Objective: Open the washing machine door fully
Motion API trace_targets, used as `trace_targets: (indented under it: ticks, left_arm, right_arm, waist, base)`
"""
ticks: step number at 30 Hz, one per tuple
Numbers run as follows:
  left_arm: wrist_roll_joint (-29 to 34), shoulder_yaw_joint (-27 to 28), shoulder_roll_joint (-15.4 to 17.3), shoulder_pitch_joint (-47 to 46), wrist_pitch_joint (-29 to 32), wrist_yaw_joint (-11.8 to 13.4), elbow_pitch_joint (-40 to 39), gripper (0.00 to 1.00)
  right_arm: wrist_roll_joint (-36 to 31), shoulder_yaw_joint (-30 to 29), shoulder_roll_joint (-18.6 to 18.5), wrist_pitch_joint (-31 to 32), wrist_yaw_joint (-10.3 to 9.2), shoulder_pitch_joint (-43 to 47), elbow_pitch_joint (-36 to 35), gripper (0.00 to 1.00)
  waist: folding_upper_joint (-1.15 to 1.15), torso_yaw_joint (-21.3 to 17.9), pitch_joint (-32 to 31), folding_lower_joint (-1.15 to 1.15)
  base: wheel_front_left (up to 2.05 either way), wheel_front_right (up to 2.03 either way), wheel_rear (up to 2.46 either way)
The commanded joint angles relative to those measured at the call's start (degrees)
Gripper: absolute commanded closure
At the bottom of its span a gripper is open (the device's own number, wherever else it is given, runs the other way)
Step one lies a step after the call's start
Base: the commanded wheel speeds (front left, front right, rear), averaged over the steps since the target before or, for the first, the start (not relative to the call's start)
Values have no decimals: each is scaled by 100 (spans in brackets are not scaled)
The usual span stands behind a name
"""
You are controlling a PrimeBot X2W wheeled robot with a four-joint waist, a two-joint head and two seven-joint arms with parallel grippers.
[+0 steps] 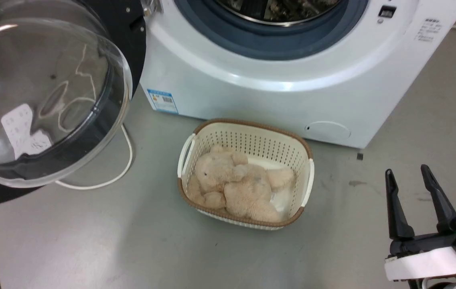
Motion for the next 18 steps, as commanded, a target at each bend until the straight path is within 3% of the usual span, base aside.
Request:
trace_targets:
  ticks: [1,7,15,18]
  left_arm:
    - [53,-74,-105,22,-149,-41,-151,100]
    - [210,-331,-711,495,-380,4,-1001,100]
    - [449,-716,-1725,1544,-454,337,-2423,100]
    - [685,-977,-1915,1872,-458,417,-2699,100]
  right_arm:
    - [11,-64,2,-24,3,-20,-14,0]
    - [42,-257,12,-24,3,93,-16,0]
    - [26,-170,21,-24,3,336,-1,0]
    - [10,-77,21,-24,3,423,6,0]
  waist:
    - [0,-39,-145,0]
    - [0,-124,-527,0]
    - [0,-507,-1096,0]
    - [0,-654,-1224,0]
  base:
    - [0,0,0]
    - [0,0,0]
    - [0,0,0]
    - [0,0,0]
